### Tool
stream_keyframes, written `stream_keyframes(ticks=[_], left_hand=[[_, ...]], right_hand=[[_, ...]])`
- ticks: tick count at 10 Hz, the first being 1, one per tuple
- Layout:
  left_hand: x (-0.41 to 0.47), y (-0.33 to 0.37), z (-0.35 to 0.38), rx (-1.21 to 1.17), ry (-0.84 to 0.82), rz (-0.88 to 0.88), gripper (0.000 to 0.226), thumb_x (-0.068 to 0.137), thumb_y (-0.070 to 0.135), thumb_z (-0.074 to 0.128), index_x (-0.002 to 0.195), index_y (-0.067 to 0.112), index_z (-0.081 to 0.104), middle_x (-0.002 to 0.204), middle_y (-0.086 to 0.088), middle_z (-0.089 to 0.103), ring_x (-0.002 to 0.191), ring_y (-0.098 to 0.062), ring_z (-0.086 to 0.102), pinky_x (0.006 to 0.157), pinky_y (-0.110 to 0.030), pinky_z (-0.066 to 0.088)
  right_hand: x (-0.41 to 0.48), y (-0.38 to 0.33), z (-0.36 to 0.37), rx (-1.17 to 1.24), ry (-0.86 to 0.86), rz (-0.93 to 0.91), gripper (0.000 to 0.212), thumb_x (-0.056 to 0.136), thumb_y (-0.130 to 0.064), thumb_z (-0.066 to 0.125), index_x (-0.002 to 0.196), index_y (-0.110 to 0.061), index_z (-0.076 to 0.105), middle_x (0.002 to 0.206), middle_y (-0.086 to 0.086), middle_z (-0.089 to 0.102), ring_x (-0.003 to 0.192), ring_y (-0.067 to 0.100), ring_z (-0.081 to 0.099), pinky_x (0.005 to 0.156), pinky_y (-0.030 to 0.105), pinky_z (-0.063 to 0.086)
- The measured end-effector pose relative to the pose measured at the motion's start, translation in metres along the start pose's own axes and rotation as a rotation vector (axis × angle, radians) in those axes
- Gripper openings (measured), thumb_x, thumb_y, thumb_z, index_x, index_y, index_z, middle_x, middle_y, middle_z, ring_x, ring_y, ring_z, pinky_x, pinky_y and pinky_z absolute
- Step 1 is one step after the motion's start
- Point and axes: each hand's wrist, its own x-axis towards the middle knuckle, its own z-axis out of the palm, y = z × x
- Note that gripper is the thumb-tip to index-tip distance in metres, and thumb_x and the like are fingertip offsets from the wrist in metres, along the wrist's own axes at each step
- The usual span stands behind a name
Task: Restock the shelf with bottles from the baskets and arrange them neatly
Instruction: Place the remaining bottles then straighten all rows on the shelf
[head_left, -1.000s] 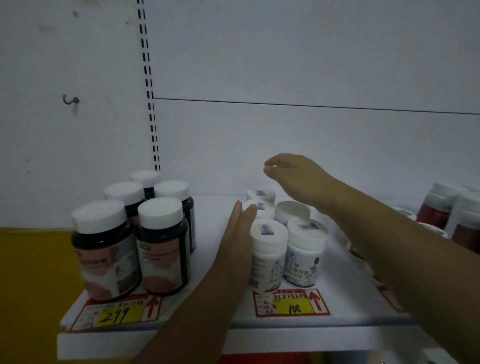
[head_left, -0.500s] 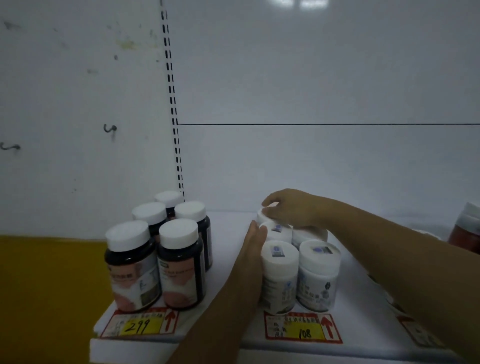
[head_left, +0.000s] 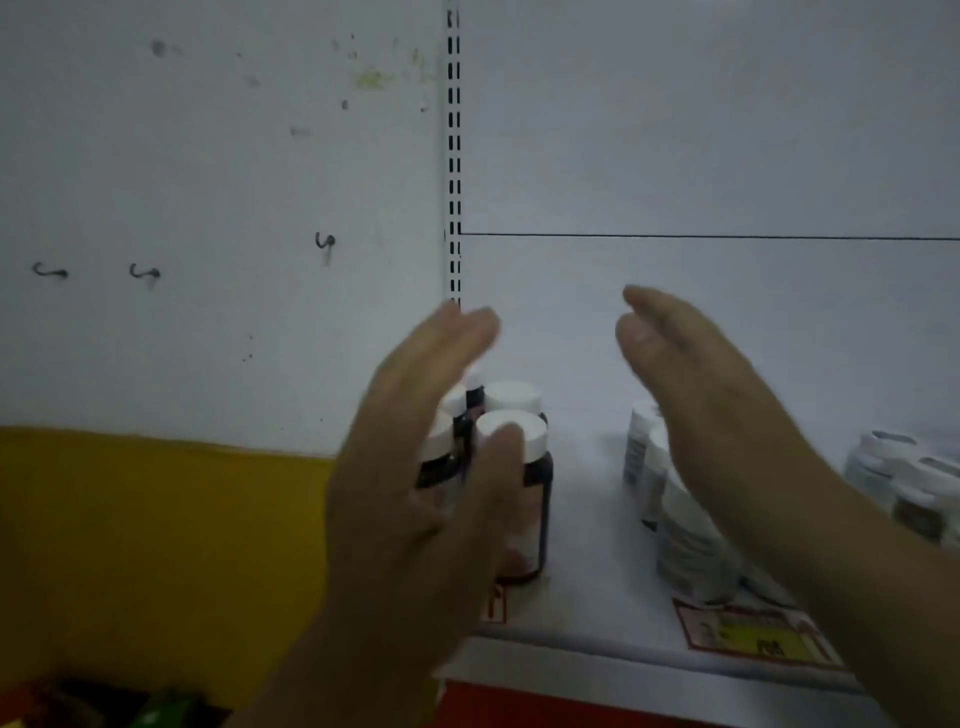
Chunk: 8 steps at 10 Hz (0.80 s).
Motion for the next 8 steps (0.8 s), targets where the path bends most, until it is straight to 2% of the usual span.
stream_keyframes(ticks=[1, 2, 3, 4, 5, 6, 7, 8], left_hand=[[0.010, -0.045, -0.035, -0.028, -0.045, -0.318, 0.064, 0.073, 0.046, 0.060, 0.131, 0.051, 0.034, 0.136, 0.037, 0.033, 0.133, 0.008, 0.029, 0.104, -0.019, 0.033], [-0.010, -0.093, -0.039, -0.346, -0.251, -0.695, 0.106, 0.062, 0.041, 0.082, 0.141, 0.050, 0.011, 0.106, 0.054, 0.037, 0.098, 0.029, 0.046, 0.070, -0.002, 0.045], [-0.029, -0.129, -0.033, -0.544, -0.424, -0.749, 0.126, 0.053, 0.038, 0.087, 0.144, 0.047, 0.000, 0.095, 0.052, 0.056, 0.091, 0.023, 0.057, 0.063, -0.009, 0.052], [-0.030, -0.137, -0.020, -0.642, -0.417, -0.700, 0.104, 0.048, 0.044, 0.088, 0.133, 0.052, 0.029, 0.119, 0.024, 0.063, 0.111, -0.004, 0.062, 0.079, -0.028, 0.057], [-0.034, -0.138, -0.017, -0.669, -0.410, -0.683, 0.097, 0.052, 0.040, 0.088, 0.132, 0.048, 0.035, 0.126, 0.004, 0.062, 0.115, -0.020, 0.062, 0.087, -0.048, 0.055], [-0.034, -0.141, -0.016, -0.652, -0.408, -0.683, 0.100, 0.051, 0.040, 0.087, 0.134, 0.048, 0.033, 0.126, 0.005, 0.062, 0.115, -0.018, 0.062, 0.087, -0.047, 0.055], [-0.031, -0.140, -0.018, -0.729, -0.438, -0.672, 0.099, 0.051, 0.042, 0.086, 0.134, 0.048, 0.033, 0.127, 0.007, 0.062, 0.116, -0.017, 0.061, 0.085, -0.039, 0.056], [-0.026, -0.130, -0.024, -0.795, -0.401, -0.735, 0.099, 0.040, 0.067, 0.079, 0.127, 0.057, 0.033, 0.134, 0.016, 0.056, 0.121, -0.009, 0.055, 0.094, -0.036, 0.052]], right_hand=[[-0.007, 0.021, 0.047, 0.105, 0.017, 0.143, 0.061, 0.080, -0.072, 0.029, 0.136, -0.047, 0.033, 0.118, -0.036, 0.034, 0.115, -0.008, 0.032, 0.088, 0.011, 0.023], [-0.004, 0.046, 0.081, 0.304, 0.073, 0.388, 0.052, 0.092, -0.060, 0.027, 0.139, -0.039, 0.035, 0.127, -0.026, 0.037, 0.115, -0.001, 0.036, 0.099, 0.025, 0.028], [-0.004, 0.062, 0.096, 0.626, 0.021, 0.572, 0.058, 0.086, -0.067, 0.029, 0.125, -0.032, 0.054, 0.124, -0.006, 0.064, 0.107, 0.012, 0.061, 0.097, 0.042, 0.044], [-0.003, 0.073, 0.100, 0.768, -0.055, 0.545, 0.072, 0.071, -0.074, 0.033, 0.121, -0.030, 0.060, 0.118, 0.006, 0.069, 0.108, 0.028, 0.065, 0.095, 0.052, 0.047], [-0.004, 0.080, 0.099, 0.759, -0.087, 0.538, 0.076, 0.068, -0.074, 0.033, 0.124, -0.029, 0.059, 0.116, 0.005, 0.070, 0.108, 0.028, 0.065, 0.094, 0.049, 0.048], [-0.003, 0.085, 0.098, 0.737, -0.094, 0.527, 0.075, 0.071, -0.072, 0.032, 0.127, -0.030, 0.056, 0.119, 0.004, 0.068, 0.111, 0.027, 0.063, 0.098, 0.051, 0.045], [-0.005, 0.081, 0.099, 0.735, -0.114, 0.497, 0.071, 0.072, -0.070, 0.032, 0.128, -0.032, 0.055, 0.123, 0.002, 0.066, 0.114, 0.026, 0.062, 0.098, 0.050, 0.045], [-0.007, 0.071, 0.094, 0.658, 0.004, 0.467, 0.070, 0.073, -0.068, 0.032, 0.134, -0.037, 0.045, 0.140, -0.004, 0.052, 0.125, 0.022, 0.051, 0.107, 0.051, 0.037]])
